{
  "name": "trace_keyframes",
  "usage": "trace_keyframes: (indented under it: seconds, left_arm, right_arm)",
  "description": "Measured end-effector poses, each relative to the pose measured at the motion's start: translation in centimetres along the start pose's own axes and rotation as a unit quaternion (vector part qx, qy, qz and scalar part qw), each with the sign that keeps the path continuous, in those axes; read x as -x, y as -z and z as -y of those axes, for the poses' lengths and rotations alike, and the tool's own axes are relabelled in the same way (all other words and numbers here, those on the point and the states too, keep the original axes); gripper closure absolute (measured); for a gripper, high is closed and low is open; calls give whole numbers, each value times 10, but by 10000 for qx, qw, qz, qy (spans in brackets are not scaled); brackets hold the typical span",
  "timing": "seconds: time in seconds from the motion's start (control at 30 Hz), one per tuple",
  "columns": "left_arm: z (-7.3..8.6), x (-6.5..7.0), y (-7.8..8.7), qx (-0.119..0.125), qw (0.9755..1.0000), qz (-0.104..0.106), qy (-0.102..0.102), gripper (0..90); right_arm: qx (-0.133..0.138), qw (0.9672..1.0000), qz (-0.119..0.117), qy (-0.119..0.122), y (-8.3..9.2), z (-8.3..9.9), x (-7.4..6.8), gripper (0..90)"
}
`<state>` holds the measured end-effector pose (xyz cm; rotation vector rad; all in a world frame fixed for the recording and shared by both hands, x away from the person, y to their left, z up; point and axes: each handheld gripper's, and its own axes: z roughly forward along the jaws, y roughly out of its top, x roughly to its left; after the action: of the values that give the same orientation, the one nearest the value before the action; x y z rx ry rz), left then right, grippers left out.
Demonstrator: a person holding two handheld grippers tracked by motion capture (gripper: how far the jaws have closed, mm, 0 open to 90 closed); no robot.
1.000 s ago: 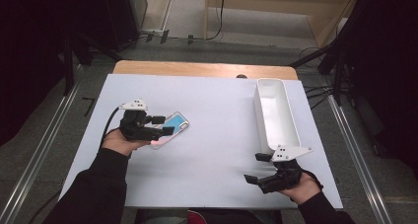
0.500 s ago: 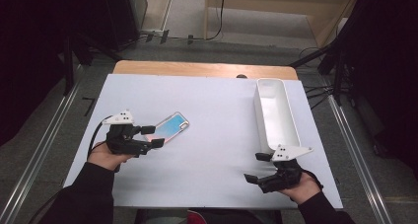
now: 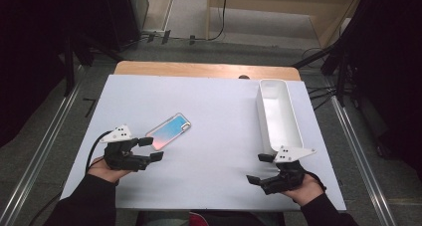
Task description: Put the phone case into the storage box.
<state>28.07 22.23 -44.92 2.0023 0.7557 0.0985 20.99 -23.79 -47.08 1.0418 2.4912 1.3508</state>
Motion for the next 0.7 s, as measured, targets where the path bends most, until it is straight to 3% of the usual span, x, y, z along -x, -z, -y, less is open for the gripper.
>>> trace_keyframes:
  seconds: [0.17,0.33,0.7]
  left_arm:
    - [7,4,-2,-213,9997,61,-39,280]
    - [7,2,-3,-172,9998,116,34,280]
    - [7,2,-3,-298,9996,-19,-22,281]
  right_arm:
    - [18,10000,5,81,0,0,0,140]
    - [9,10000,17,66,-1,0,0,140]
    - [17,10000,17,57,-1,1,0,140]
